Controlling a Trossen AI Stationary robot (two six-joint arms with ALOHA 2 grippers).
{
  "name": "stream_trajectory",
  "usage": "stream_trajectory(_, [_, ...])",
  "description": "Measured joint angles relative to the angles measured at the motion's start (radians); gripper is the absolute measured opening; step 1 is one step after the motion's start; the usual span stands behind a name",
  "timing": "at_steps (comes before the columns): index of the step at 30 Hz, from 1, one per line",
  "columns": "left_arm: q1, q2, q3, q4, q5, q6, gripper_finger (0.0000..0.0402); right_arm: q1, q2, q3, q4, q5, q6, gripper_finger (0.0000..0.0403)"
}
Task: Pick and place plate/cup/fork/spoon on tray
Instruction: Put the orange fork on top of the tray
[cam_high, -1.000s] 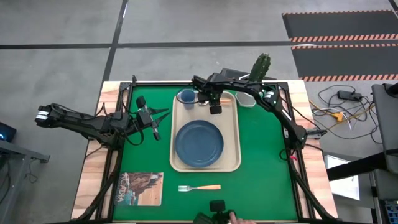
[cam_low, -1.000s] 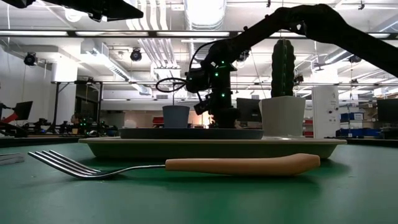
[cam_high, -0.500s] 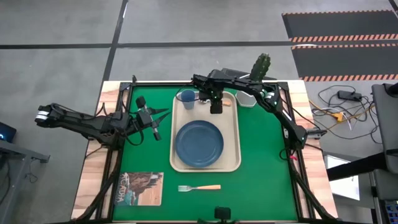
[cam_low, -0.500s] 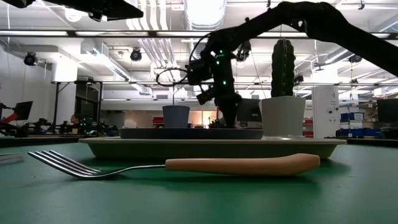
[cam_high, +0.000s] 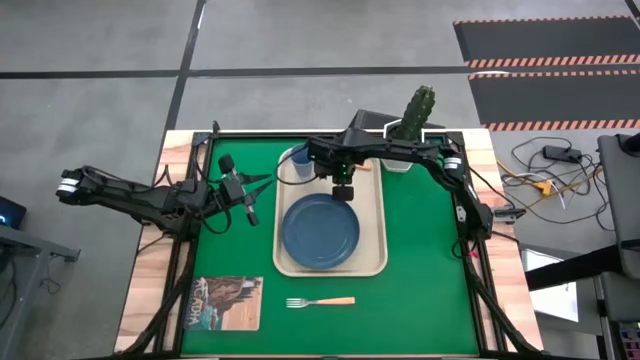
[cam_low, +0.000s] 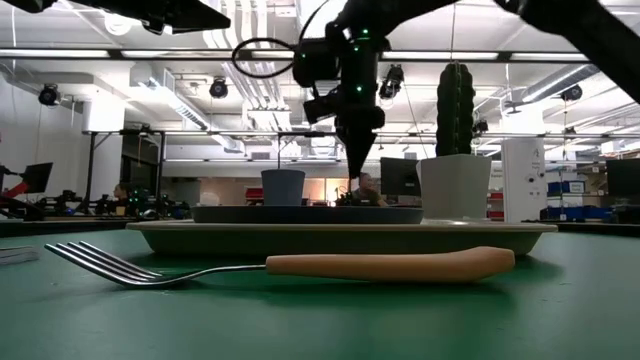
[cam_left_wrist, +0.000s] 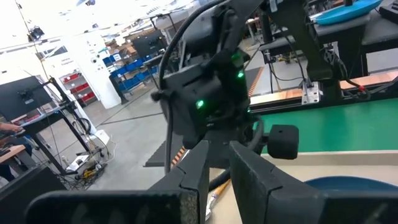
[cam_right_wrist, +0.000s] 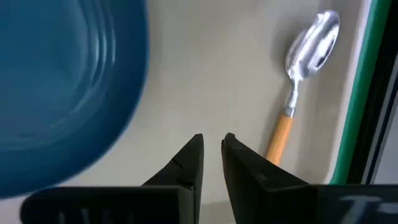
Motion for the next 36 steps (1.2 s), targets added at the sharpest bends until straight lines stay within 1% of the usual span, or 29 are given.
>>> stream_trajectory(4, [0.0,0.0,0.0,0.0,0.0,0.0,0.0044,0.0,-0.072,-0.148,0.18,0.004,-0.032,0.0032])
stream_trajectory(8, [0.0,0.0,0.0,0.0,0.0,-0.001,0.0044,-0.044,-0.121,-0.319,0.323,0.006,-0.103,0.0018])
stream_trajectory(9, [0.0,0.0,0.0,0.0,0.0,-0.001,0.0044,-0.058,-0.126,-0.357,0.345,0.018,-0.118,0.0015])
stream_trajectory(13, [0.0,0.0,0.0,0.001,0.0,0.0,0.0044,-0.12,-0.133,-0.461,0.432,0.131,-0.164,0.0009])
stream_trajectory(18, [0.0,0.0,0.0,0.003,0.0,0.0,0.0044,-0.15,-0.107,-0.468,0.445,0.162,-0.182,0.0009])
stream_trajectory(24, [0.0,0.0,0.0,0.016,0.0,0.009,0.0044,-0.155,-0.1,-0.47,0.452,0.145,-0.214,0.0008])
stream_trajectory(33, [0.0,0.0,0.0,0.024,0.0,0.031,0.0044,-0.162,-0.1,-0.527,0.491,0.131,-0.222,0.0008])
stream_trajectory(35, [0.0,0.0,0.0,0.026,0.0,0.031,0.0044,-0.162,-0.098,-0.537,0.492,0.142,-0.224,0.0008])
stream_trajectory(36, [0.0,0.0,0.0,0.026,0.0,0.031,0.0044,-0.162,-0.098,-0.537,0.494,0.164,-0.223,0.0008])
